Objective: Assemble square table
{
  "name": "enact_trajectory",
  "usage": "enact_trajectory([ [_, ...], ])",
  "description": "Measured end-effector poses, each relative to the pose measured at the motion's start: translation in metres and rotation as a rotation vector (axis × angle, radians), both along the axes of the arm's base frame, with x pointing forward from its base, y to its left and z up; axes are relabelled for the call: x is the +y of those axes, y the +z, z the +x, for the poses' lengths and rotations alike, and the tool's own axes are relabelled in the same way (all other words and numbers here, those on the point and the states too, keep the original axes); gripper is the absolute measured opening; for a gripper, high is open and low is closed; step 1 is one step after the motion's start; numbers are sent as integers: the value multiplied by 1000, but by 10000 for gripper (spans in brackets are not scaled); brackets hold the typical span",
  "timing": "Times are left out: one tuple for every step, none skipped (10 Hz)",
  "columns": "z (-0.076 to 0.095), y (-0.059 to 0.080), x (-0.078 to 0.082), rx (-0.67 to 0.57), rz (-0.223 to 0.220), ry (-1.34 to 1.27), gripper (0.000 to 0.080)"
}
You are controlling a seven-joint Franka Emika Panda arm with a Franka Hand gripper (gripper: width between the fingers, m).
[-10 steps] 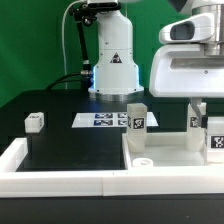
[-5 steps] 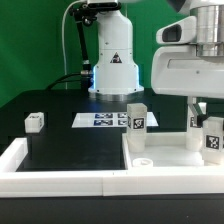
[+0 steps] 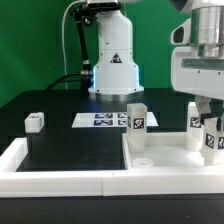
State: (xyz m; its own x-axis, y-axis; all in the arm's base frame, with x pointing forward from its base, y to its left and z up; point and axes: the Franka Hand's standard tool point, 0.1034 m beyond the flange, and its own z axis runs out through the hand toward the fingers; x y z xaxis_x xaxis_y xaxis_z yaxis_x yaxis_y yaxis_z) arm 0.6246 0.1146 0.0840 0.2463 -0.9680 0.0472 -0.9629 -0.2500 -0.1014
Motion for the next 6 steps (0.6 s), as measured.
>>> enact_trajectory([
  [0,0,0,-1,5,-35,292],
  [0,0,0,-1,3,-22,293],
  [0,0,0,-1,-1,19,293],
  [1,0,2,-5,-5,62,460],
  [2,1,5,-14,-9,110,604],
  [2,1,8,-16,-23,234,635],
])
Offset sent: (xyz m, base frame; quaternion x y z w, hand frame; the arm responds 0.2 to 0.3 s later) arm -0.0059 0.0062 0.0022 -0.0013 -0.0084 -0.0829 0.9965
